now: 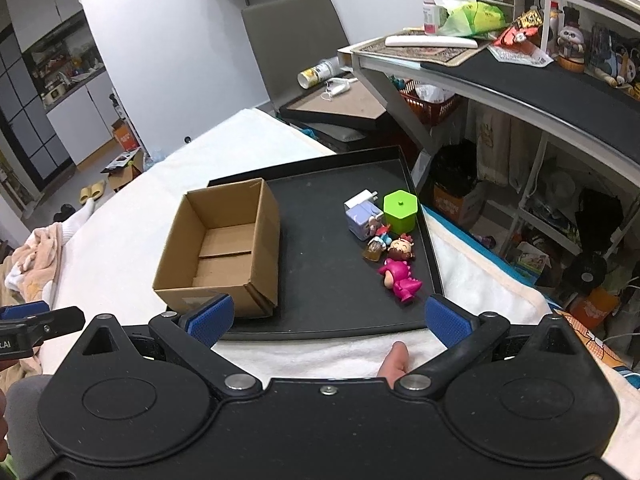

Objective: Organize rigid objects
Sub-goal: 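Move the right gripper toward the magenta dinosaur figure and close on it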

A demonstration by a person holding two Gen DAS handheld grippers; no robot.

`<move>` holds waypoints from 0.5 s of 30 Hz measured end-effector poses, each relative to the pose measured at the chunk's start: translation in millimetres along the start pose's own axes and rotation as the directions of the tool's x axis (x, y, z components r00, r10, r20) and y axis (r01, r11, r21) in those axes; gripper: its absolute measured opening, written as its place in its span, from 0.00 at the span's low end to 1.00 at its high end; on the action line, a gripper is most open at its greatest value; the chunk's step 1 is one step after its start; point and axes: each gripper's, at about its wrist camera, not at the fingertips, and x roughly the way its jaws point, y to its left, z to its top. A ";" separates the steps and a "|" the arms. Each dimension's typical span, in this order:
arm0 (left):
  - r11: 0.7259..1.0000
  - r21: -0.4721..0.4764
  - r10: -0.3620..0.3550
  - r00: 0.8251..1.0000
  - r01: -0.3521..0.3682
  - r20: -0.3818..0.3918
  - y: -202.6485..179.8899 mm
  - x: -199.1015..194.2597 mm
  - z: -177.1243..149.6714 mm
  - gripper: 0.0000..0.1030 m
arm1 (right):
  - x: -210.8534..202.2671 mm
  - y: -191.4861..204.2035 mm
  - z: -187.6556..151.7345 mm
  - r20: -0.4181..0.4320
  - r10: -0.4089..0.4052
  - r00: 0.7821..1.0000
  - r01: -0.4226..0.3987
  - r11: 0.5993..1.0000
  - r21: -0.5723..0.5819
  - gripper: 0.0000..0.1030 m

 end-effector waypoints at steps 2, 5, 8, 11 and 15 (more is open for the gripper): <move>1.000 -0.009 0.016 1.000 -0.016 -0.002 4.0 5.1 2.0 0.90 | 4.9 -0.8 1.9 -0.007 -0.002 1.000 0.002 1.000 0.000 1.00; 0.999 -0.028 0.033 0.999 -0.033 -0.015 10.6 15.4 7.1 0.90 | 13.2 -4.3 6.6 -0.021 -0.010 1.000 0.010 1.000 0.006 1.00; 0.997 -0.051 0.047 0.998 -0.049 -0.031 18.7 24.7 12.4 0.90 | 21.0 -7.6 10.9 -0.034 -0.022 0.999 0.023 1.000 0.011 1.00; 0.996 -0.064 0.054 0.998 -0.056 -0.046 25.3 34.1 18.0 0.90 | 30.2 -12.3 16.2 -0.046 -0.028 0.999 0.029 0.999 0.022 1.00; 0.995 -0.079 0.053 0.997 -0.058 -0.062 29.9 45.1 23.5 0.90 | 41.7 -20.0 22.8 -0.062 -0.026 0.998 0.029 0.999 0.044 1.00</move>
